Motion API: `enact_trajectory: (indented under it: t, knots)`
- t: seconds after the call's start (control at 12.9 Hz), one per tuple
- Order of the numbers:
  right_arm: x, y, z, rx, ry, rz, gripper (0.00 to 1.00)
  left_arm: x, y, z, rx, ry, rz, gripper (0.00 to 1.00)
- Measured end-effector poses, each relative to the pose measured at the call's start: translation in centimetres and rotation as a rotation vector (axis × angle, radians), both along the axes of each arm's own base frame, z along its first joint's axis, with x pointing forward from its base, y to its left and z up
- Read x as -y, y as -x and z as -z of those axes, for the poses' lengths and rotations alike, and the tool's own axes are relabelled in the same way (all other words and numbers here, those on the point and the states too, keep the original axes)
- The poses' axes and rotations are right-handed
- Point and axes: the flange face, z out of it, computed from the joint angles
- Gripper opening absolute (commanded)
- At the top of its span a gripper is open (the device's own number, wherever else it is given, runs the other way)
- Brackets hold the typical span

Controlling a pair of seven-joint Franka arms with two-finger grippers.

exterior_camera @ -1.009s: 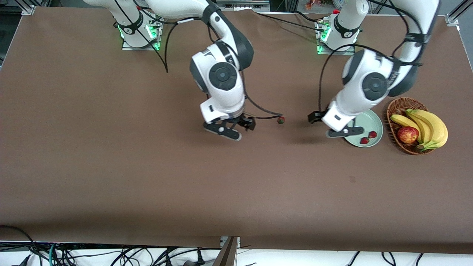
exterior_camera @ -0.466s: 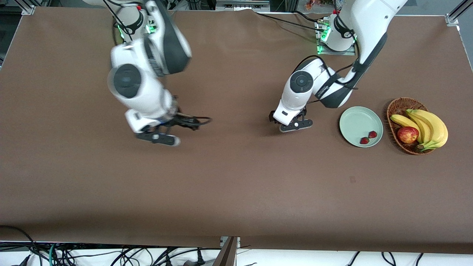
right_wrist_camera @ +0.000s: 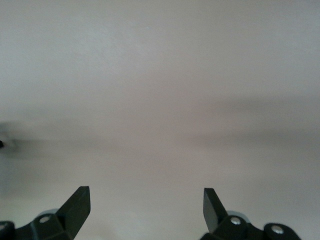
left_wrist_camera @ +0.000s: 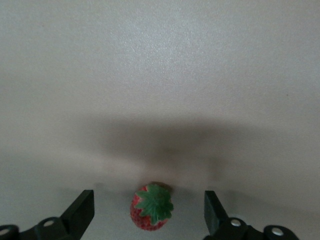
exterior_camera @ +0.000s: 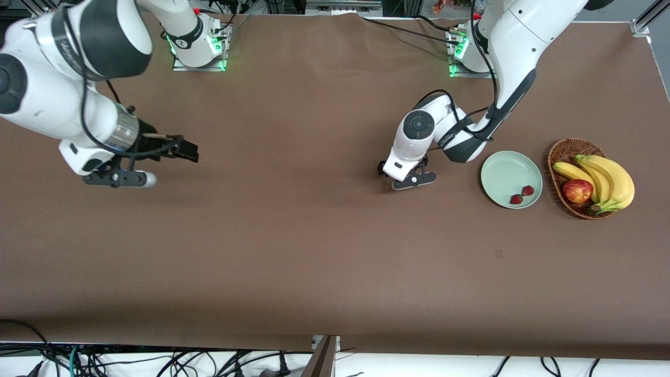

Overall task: Collect all strawberries into plate
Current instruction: 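Carry the third strawberry onto the plate with the left gripper while the right gripper retracts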

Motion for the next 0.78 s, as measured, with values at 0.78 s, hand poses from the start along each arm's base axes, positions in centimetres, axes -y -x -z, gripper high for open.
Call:
enact_trajectory:
  t: [0.78]
  knots:
    - [3.1,3.8,-3.7,0.045,0.056,-0.075,1.00,-0.5,-3.3,-3.1,-0.025,-0.022,-0.056,0.16]
